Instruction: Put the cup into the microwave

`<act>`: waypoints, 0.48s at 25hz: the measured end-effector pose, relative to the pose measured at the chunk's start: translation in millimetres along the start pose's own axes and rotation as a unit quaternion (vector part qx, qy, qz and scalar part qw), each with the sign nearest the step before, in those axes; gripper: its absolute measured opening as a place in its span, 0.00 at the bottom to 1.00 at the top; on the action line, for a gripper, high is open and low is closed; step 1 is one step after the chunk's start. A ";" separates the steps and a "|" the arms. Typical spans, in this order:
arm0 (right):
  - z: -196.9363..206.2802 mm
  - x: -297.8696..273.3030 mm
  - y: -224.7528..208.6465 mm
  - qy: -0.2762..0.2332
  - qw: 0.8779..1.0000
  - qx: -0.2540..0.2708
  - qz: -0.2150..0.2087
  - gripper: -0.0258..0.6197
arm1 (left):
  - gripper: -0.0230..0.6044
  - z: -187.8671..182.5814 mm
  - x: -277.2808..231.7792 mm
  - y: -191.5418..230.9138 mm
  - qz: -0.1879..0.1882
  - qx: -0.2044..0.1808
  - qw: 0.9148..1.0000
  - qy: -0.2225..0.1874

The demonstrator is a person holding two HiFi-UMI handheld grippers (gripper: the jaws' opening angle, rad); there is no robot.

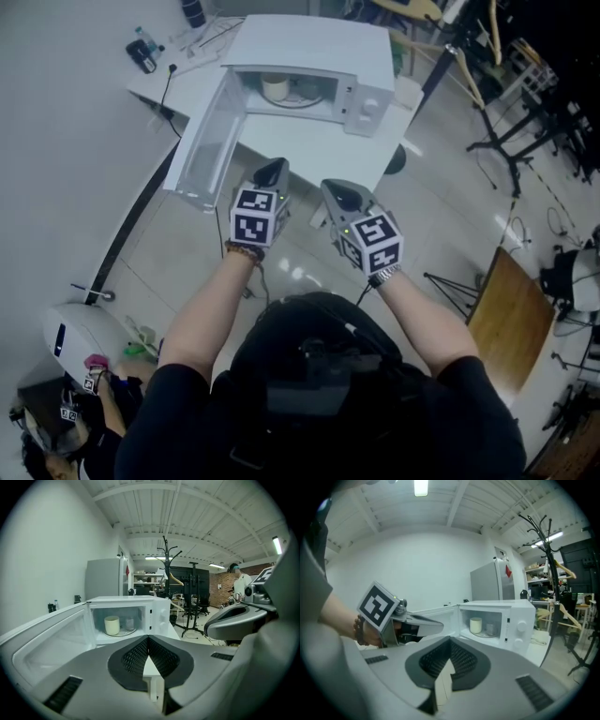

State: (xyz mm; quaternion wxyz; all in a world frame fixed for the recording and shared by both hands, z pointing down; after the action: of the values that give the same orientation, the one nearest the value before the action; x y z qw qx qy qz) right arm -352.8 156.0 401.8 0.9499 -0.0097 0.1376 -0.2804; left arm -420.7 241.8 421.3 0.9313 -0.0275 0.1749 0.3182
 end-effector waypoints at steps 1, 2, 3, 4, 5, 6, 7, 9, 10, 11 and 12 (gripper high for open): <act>-0.6 3.5 0.1 0.000 1.000 0.002 -0.004 0.04 | 0.04 -0.4 3.1 -4.3 -0.003 0.001 1.000 -0.001; -1.2 7.0 0.6 -0.001 1.000 0.003 -0.007 0.04 | 0.04 -0.5 6.5 -8.6 -0.005 0.000 1.000 -0.001; -1.6 10.4 1.5 -0.002 1.000 0.004 -0.011 0.04 | 0.04 -0.4 9.9 -12.7 -0.008 0.000 1.000 -0.002; -1.8 13.6 2.5 -0.003 1.000 0.004 -0.015 0.04 | 0.04 -0.3 13.1 -16.5 -0.011 0.000 1.000 -0.002; -1.7 16.9 3.6 -0.004 1.000 0.005 -0.019 0.04 | 0.04 -0.2 16.3 -20.1 -0.014 0.000 1.000 -0.003; -1.1 20.2 4.8 -0.004 1.000 0.005 -0.023 0.04 | 0.04 0.2 19.6 -23.7 -0.017 0.000 1.000 -0.004; 0.0 23.7 5.9 -0.004 1.000 0.004 -0.027 0.04 | 0.04 1.4 23.1 -27.3 -0.020 0.000 1.000 -0.004; 2.9 30.3 7.6 -0.005 0.999 0.001 -0.034 0.04 | 0.04 4.5 30.3 -34.4 -0.025 0.002 1.000 -0.004; 3.5 32.7 7.9 -0.005 0.999 0.000 -0.036 0.04 | 0.04 5.4 33.4 -37.2 -0.027 0.003 1.000 -0.004; 3.7 34.7 7.7 -0.006 0.999 0.000 -0.037 0.04 | 0.04 5.7 36.0 -39.6 -0.028 0.002 1.000 -0.006; 4.0 36.8 7.4 -0.006 0.999 -0.001 -0.037 0.04 | 0.04 6.1 38.3 -42.1 -0.029 0.001 1.000 -0.007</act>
State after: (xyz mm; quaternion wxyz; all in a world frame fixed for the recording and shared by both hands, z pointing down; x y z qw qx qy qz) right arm -318.2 142.4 395.5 0.9397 -0.0171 0.1314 -0.3153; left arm -365.3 231.5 411.3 0.9412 -0.0295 0.1678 0.2916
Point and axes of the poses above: the fingertips, and each gripper's own axes: x backward along the fingers, y to its left, z out of its underside, the point moved 2 cm from there along x, backward along the fingers, and after that the axes turned 4 degrees about -y, right-handed, at the moved point
